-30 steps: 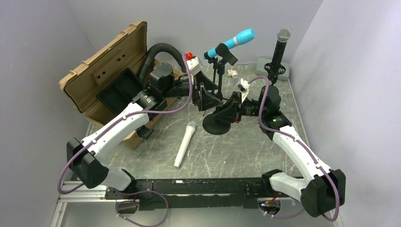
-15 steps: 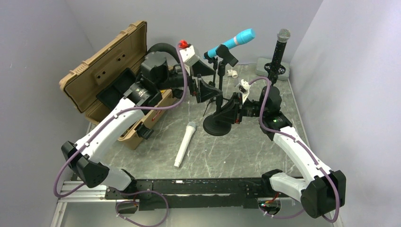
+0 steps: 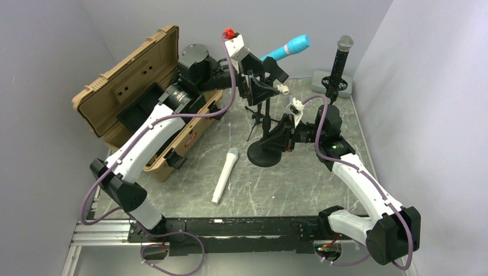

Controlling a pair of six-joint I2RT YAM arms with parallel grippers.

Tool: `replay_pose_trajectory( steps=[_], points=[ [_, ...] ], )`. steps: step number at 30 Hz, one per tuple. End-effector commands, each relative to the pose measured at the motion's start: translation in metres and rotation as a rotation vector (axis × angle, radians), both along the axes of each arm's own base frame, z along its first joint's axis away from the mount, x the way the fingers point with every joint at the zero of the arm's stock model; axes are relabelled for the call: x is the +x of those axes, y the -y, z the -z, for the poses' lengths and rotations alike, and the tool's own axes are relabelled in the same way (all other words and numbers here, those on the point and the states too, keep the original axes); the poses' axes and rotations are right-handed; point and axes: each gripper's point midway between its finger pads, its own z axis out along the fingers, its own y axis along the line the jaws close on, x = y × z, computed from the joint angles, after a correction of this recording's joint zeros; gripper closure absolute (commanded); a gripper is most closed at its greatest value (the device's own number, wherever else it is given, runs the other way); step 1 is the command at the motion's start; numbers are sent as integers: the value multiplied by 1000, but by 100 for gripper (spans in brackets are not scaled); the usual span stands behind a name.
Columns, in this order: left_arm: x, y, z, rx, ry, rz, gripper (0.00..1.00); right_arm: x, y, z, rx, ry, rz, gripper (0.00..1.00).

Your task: Remove the microphone from the stand

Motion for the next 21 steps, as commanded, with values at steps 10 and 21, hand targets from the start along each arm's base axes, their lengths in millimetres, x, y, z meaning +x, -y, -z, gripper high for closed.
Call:
replay_pose_trajectory(
  steps=[10,21],
  points=[
    [-9,10,8,-29,-86,100,90,2,3,-18,25,133,18,100],
    [-25,4,101,37,-255,131,100,5,9,-32,61,131,45,100]
  ],
)
